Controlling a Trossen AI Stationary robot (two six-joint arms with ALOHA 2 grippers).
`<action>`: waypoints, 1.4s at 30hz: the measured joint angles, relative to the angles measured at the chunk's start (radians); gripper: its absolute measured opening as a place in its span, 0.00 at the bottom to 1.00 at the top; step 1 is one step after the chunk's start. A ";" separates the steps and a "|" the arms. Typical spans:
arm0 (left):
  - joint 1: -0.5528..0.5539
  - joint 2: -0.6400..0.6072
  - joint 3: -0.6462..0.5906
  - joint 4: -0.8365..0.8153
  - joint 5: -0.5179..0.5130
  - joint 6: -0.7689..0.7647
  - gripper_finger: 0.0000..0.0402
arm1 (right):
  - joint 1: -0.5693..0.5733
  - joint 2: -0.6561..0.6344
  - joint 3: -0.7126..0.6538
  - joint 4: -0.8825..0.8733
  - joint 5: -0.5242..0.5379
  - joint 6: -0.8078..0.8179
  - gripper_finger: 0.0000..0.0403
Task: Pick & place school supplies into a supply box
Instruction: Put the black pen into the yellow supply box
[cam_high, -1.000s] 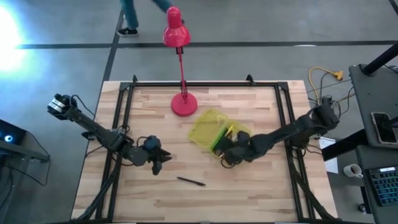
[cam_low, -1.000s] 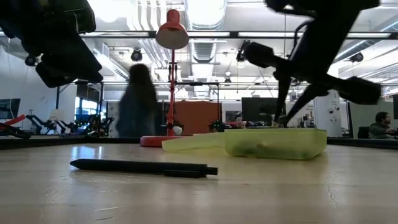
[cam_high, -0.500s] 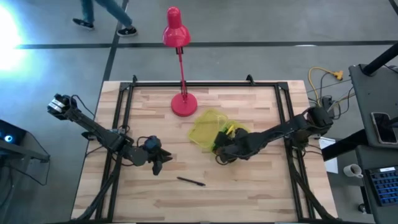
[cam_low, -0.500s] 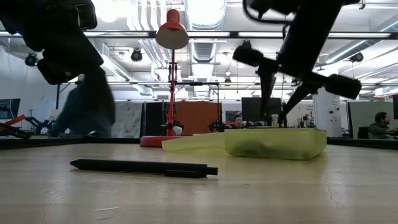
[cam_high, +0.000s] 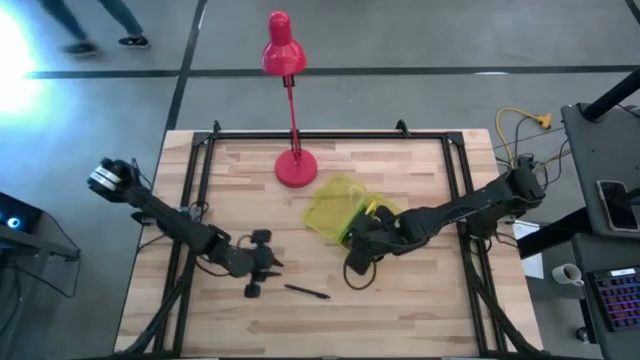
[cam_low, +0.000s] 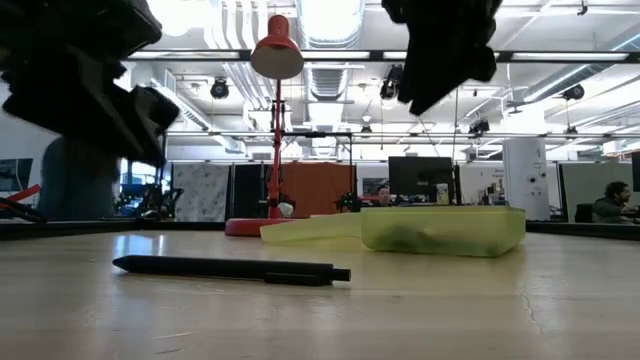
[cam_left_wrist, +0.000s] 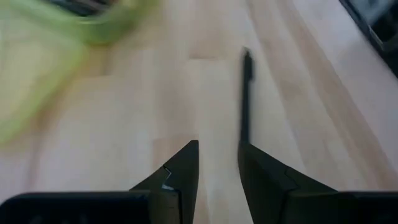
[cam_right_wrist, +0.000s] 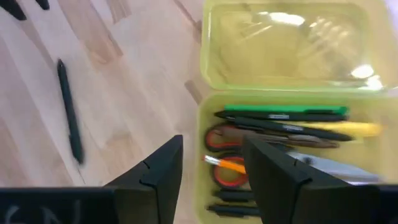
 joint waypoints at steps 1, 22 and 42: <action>0.000 0.043 0.017 0.017 0.020 0.033 0.24 | 0.003 0.000 0.017 -0.027 0.003 -0.013 0.40; 0.025 0.469 0.298 0.003 0.096 0.134 0.24 | 0.176 0.000 0.007 -0.307 0.011 0.288 0.49; 0.174 0.531 0.467 -0.253 0.320 -0.063 0.03 | 0.272 -0.061 0.006 -0.758 0.231 0.705 0.45</action>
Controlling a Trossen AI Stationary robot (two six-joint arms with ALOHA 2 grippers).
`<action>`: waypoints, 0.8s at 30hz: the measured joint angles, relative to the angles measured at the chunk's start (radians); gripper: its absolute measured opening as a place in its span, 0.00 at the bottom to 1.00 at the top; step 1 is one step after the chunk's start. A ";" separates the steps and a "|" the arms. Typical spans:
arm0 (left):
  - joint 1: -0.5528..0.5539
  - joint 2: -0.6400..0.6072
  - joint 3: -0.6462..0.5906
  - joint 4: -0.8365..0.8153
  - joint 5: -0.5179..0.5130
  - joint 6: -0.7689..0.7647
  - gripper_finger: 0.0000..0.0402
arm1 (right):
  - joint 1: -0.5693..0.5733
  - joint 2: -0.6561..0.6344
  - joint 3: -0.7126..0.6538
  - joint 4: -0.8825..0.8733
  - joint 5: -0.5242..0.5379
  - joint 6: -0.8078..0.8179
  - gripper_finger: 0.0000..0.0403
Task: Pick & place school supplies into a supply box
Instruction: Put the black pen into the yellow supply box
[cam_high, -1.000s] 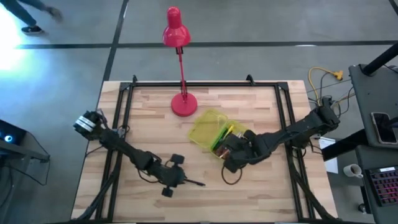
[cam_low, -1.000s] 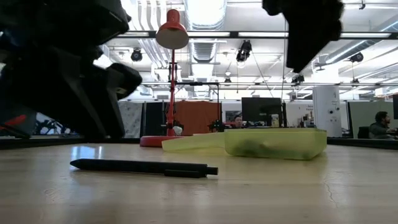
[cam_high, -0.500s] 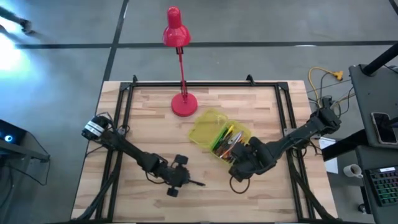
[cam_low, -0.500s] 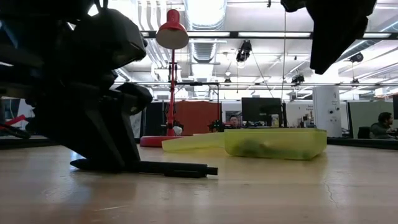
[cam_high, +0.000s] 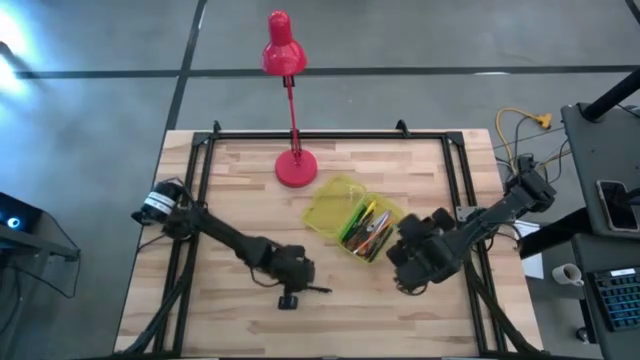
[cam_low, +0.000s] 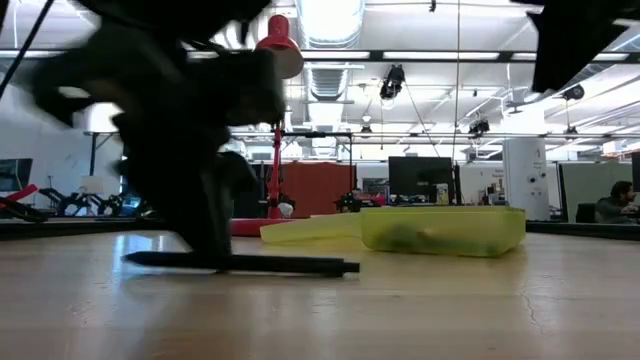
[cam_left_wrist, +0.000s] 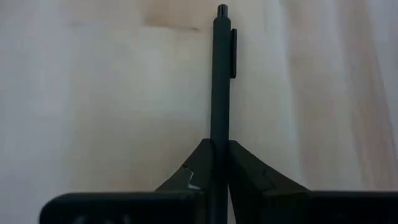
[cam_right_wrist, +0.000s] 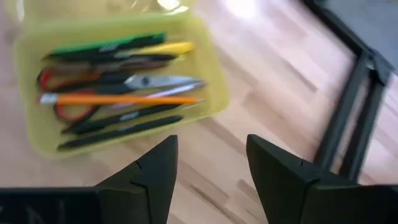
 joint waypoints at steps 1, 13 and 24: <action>0.021 -0.008 0.015 -0.011 0.006 -0.013 0.03 | 0.008 -0.010 0.000 -0.025 0.008 0.053 0.45; 0.262 -0.050 0.295 0.040 0.102 -0.209 0.03 | 0.025 -0.120 -0.053 -0.023 0.043 0.259 0.45; 0.353 0.194 0.456 0.176 -0.021 -0.530 0.04 | 0.024 -0.216 -0.148 -0.028 0.042 0.392 0.45</action>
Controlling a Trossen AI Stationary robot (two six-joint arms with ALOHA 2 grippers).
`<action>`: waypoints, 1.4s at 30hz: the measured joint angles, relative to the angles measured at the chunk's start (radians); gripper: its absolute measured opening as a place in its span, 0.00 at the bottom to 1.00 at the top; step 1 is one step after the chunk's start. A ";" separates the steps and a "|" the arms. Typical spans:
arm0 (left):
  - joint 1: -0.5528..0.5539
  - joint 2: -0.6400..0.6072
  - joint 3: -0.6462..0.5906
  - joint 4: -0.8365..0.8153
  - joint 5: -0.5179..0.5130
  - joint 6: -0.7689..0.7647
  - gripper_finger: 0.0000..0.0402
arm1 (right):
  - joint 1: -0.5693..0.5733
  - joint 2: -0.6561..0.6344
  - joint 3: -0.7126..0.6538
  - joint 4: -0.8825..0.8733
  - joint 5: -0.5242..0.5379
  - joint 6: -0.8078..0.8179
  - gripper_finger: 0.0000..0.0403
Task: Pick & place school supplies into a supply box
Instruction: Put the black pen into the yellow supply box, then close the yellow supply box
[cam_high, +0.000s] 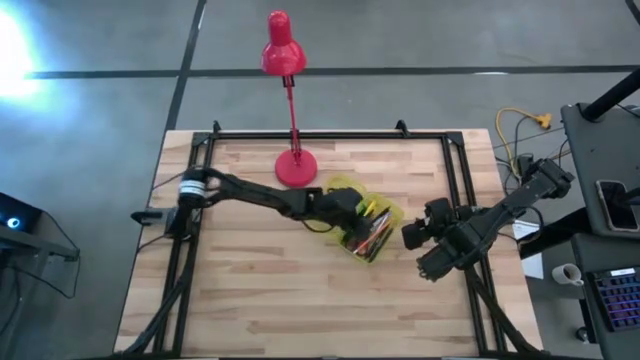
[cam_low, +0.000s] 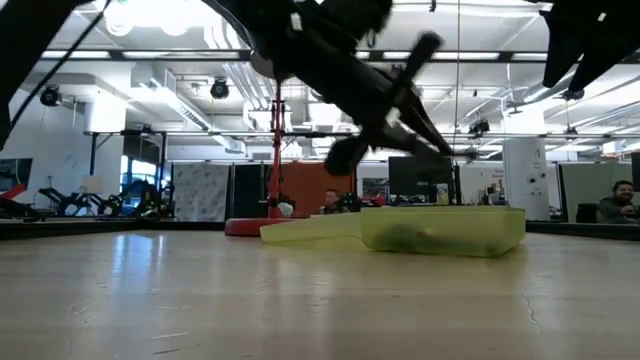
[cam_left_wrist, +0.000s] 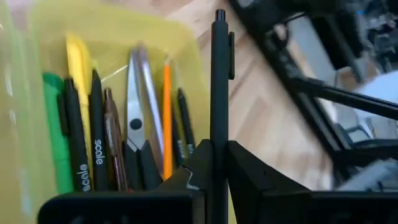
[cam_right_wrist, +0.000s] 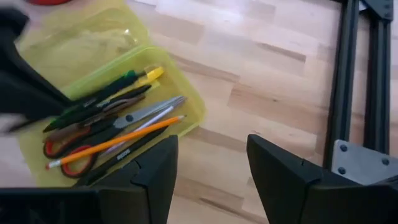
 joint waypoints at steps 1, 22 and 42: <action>-0.001 0.030 0.018 -0.002 -0.004 -0.015 0.04 | 0.000 -0.011 -0.010 0.008 0.000 0.009 0.45; -0.055 -0.148 0.117 -0.510 -0.143 0.314 0.27 | 0.003 -0.068 -0.063 0.018 -0.005 -0.131 0.45; -0.152 -0.877 -1.060 0.155 -0.316 -0.445 0.27 | -0.009 -0.019 -0.285 0.550 -0.263 -0.065 0.44</action>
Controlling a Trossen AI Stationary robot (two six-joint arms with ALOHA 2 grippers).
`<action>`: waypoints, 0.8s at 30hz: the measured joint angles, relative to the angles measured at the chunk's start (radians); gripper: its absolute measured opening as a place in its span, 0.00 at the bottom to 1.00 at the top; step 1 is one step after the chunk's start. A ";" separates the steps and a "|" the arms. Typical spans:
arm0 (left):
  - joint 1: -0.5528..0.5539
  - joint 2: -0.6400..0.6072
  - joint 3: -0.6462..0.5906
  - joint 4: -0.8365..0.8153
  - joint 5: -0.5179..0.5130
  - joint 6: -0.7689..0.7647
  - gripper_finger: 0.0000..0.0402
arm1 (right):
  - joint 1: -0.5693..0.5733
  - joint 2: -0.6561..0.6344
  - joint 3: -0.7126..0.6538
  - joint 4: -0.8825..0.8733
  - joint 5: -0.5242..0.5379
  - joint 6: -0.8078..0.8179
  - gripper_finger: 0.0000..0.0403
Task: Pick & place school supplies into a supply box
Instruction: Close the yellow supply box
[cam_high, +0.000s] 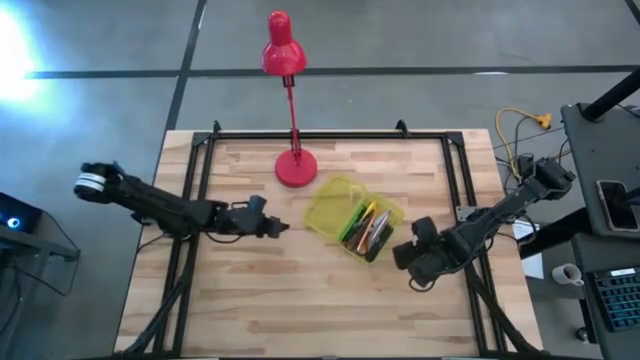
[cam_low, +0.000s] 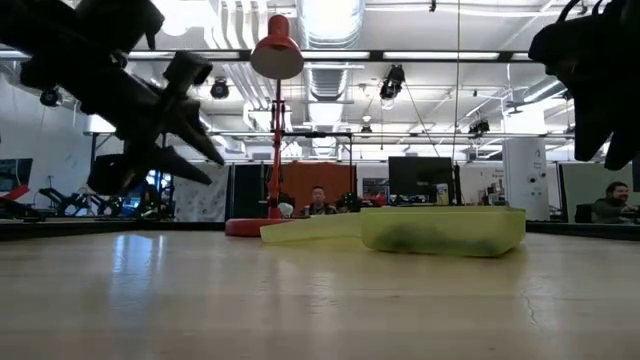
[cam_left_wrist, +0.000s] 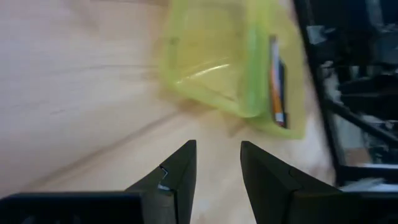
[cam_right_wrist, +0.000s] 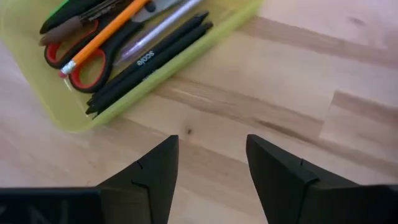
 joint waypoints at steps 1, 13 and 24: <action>0.000 -0.007 -0.011 -0.003 -0.007 0.000 0.27 | 0.000 -0.004 -0.001 0.000 -0.001 0.022 0.44; 0.197 0.089 -0.067 -0.003 -0.049 0.024 0.27 | -0.127 0.007 -0.015 0.267 0.058 0.007 0.36; 0.314 0.351 0.037 0.022 0.065 0.103 0.27 | -0.327 0.124 0.057 0.334 -0.001 -0.287 0.30</action>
